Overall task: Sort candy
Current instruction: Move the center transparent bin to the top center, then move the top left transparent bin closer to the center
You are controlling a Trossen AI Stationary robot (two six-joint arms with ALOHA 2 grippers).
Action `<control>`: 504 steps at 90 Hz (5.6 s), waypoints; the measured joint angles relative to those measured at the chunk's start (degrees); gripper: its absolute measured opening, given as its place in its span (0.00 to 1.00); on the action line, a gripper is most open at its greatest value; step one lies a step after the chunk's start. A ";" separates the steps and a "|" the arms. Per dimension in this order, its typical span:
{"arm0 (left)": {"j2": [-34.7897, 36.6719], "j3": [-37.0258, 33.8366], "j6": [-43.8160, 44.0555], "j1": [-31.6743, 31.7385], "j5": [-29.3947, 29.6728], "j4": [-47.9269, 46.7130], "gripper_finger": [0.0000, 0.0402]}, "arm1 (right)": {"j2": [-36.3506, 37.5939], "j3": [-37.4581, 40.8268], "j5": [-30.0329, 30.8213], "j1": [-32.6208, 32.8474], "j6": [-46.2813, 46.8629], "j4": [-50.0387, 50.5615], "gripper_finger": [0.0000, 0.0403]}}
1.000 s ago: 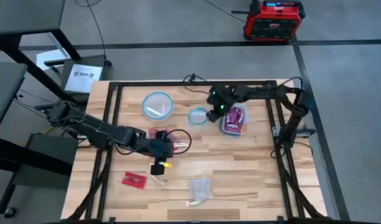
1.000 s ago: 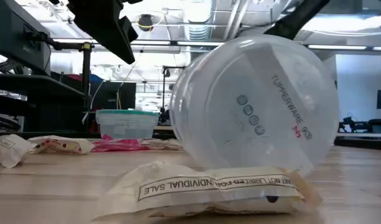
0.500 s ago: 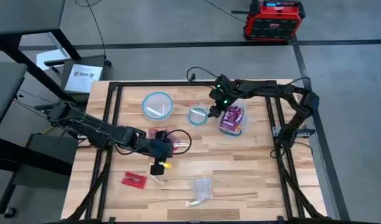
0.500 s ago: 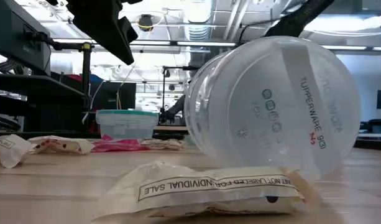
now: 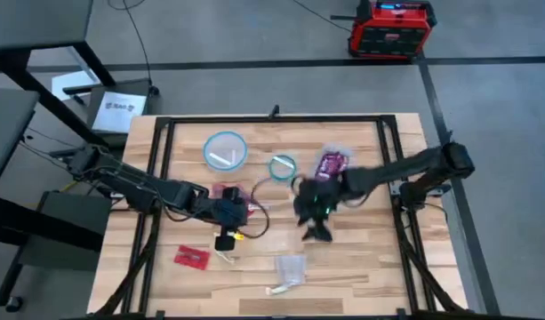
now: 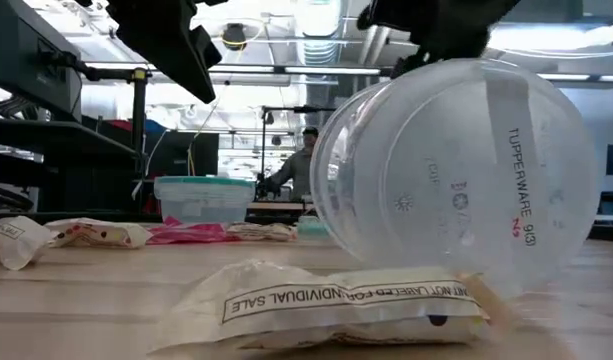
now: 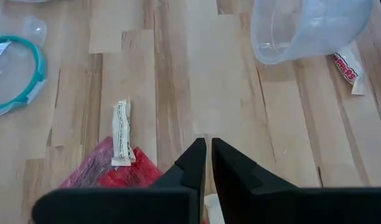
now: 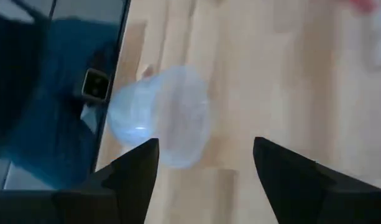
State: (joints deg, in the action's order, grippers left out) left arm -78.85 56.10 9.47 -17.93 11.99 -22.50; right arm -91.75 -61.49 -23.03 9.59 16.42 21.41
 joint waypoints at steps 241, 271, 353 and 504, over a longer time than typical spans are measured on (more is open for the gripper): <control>11.69 1.16 -1.03 3.70 13.86 -16.77 0.04 | 0.62 -21.49 13.79 -13.51 -13.64 26.02 0.63; 8.85 -0.24 -12.10 18.42 14.10 -23.15 0.32 | 6.94 9.81 20.39 1.97 1.73 -26.95 0.63; -17.65 -1.09 -16.64 24.57 33.10 -14.41 0.10 | 1.47 13.66 32.20 10.57 3.22 -36.51 0.63; -24.70 24.21 -19.60 -8.32 3.51 -12.19 0.56 | 6.28 13.61 48.46 32.78 32.52 -12.25 0.63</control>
State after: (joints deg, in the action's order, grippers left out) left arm -103.55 80.30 -10.12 -26.25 15.50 -34.69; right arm -85.47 -47.88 25.43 42.37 48.94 9.16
